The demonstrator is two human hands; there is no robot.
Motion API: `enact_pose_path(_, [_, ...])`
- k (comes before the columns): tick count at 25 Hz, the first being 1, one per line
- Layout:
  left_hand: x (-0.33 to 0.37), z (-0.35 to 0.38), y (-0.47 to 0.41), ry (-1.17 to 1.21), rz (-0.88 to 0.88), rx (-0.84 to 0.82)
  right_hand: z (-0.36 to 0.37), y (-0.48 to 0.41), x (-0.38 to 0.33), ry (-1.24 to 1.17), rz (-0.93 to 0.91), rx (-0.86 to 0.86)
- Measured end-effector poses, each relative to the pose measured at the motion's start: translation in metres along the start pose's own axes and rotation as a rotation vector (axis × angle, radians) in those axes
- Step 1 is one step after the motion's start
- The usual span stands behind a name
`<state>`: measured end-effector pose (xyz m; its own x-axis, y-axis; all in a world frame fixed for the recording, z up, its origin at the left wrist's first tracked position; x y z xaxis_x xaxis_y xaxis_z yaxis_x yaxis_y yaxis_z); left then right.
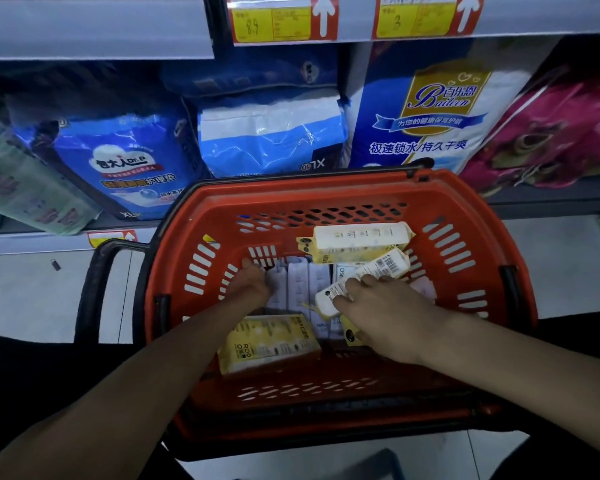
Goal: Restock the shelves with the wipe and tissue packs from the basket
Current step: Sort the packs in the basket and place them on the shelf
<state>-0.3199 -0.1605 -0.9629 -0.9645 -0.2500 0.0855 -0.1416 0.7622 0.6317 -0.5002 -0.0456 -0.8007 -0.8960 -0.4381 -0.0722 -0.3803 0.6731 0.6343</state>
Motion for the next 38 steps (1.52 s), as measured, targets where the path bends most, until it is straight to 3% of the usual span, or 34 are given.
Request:
enact_pose_path(7, [-0.002, -0.042, 0.034, -0.095, -0.034, 0.03, -0.017, 0.006, -0.01, -0.007, -0.005, 0.014])
enact_pose_path(11, [0.009, -0.1, 0.067, 0.018, 0.092, -0.025, -0.035, 0.012, 0.004, -0.052, 0.054, 0.036])
enact_pose_path(16, [0.027, -0.19, 0.128, 0.641, 0.32, -0.027, -0.084, 0.029, 0.037, -0.471, 0.18, 0.255])
enact_pose_path(19, [0.026, -0.204, 0.154, 0.989, 0.335, -0.186, -0.098, 0.041, 0.047, -0.851, 0.191, 0.346])
enact_pose_path(23, [0.036, -0.215, 0.163, 1.131, 0.343, -0.1, -0.099, 0.047, 0.058, -1.157, 0.246, 0.477])
enact_pose_path(26, [0.05, -0.233, 0.184, 1.01, 0.52, 0.136, -0.104, 0.05, 0.056, -1.574, 0.23, 0.522])
enact_pose_path(30, [0.08, -0.24, 0.241, 0.39, 0.883, 0.648, -0.108, 0.052, 0.041, -2.121, 0.151, 0.363])
enact_pose_path(34, [0.097, -0.215, 0.254, 0.051, 1.086, 0.762, -0.098, 0.053, 0.04, -2.258, 0.191, 0.342])
enact_pose_path(38, [0.096, -0.195, 0.272, -0.111, 1.218, 0.824, -0.067, 0.05, 0.036, -2.276, 0.323, 0.365])
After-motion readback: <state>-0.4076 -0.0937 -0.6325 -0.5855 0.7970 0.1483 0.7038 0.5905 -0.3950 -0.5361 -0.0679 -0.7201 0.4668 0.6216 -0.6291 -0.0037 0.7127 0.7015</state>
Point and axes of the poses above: each hand's wrist, its own y-axis away from the middle knuckle, its own z-axis out of the palm, x = y × z, the point moved 10 cm from there along -y, towards the middle knuckle, and after that the axes turned 7 degrees about -y, right-handed, at the moved point
